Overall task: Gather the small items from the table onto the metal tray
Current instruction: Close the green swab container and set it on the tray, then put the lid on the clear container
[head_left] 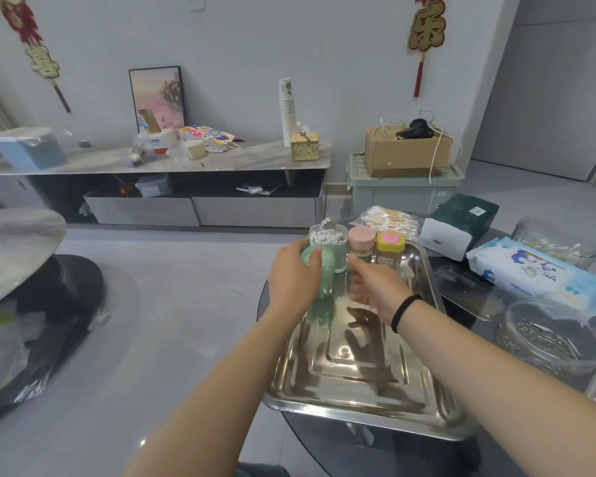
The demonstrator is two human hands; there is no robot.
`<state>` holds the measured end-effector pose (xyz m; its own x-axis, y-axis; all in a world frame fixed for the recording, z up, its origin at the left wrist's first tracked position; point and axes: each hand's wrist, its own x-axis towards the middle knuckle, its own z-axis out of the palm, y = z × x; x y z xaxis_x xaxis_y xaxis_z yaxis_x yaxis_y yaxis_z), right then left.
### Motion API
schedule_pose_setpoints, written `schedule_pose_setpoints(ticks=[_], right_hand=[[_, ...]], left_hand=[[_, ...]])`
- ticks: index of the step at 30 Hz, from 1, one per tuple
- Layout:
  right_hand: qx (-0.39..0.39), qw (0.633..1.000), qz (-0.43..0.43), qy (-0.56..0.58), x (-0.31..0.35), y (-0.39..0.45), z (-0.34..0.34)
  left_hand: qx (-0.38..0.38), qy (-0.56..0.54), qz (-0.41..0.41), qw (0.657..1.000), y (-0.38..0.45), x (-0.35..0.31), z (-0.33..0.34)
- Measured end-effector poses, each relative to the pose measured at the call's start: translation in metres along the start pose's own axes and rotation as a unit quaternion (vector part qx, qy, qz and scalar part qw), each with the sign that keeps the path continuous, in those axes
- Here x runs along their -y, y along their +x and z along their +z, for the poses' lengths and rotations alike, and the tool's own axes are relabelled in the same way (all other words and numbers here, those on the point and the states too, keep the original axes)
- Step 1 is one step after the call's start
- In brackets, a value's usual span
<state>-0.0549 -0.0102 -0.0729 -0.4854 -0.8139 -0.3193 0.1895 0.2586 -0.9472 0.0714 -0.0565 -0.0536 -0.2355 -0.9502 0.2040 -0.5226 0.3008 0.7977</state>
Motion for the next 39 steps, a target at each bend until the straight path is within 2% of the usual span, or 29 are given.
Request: schedule_pose_setpoints(ticks=[3,7,13,16,20,22,26,27,29,33,36,37,39], right_hand=[[-0.017,0.999,-0.021,-0.028,0.004,-0.013,-0.021],[-0.046,0.995,-0.064,-0.063,0.01,-0.034,-0.064],[-0.074,0.976,-0.128,-0.157,0.022,-0.064,-0.127],[-0.103,0.943,-0.17,-0.267,0.021,-0.07,-0.164],[-0.102,0.905,-0.156,-0.383,0.019,-0.074,-0.201],[-0.106,0.872,-0.15,-0.455,0.018,-0.076,-0.215],[-0.063,0.795,-0.058,-0.6,0.012,-0.083,-0.239],[-0.041,0.793,-0.037,-0.606,0.008,-0.084,-0.242],[-0.017,0.817,-0.027,-0.575,-0.001,-0.087,-0.244],[-0.062,0.84,-0.082,-0.533,0.0,-0.087,-0.243],[-0.085,0.872,-0.146,-0.46,0.012,-0.09,-0.245],[-0.082,0.883,-0.167,-0.43,0.015,-0.091,-0.244],[-0.053,0.901,-0.198,-0.383,0.019,-0.094,-0.239]], left_hand=[[0.012,0.022,0.016,1.0,-0.008,-0.02,0.005],[0.095,-0.019,0.011,0.995,-0.023,-0.054,0.025],[0.172,-0.011,0.036,0.984,-0.04,-0.087,0.062],[0.224,-0.01,0.05,0.973,-0.051,-0.102,0.088],[0.283,-0.011,0.06,0.957,-0.063,-0.114,0.117],[0.308,-0.007,0.062,0.949,-0.068,-0.115,0.128],[0.37,0.024,0.084,0.925,-0.081,-0.114,0.146],[0.383,0.022,0.084,0.92,-0.083,-0.113,0.149],[0.39,0.001,0.076,0.918,-0.085,-0.112,0.153],[0.368,-0.062,0.033,0.927,-0.087,-0.113,0.154],[0.321,-0.115,0.015,0.94,-0.082,-0.117,0.146],[0.322,-0.138,0.001,0.937,-0.079,-0.118,0.141],[0.375,-0.213,-0.047,0.901,-0.071,-0.116,0.13]])
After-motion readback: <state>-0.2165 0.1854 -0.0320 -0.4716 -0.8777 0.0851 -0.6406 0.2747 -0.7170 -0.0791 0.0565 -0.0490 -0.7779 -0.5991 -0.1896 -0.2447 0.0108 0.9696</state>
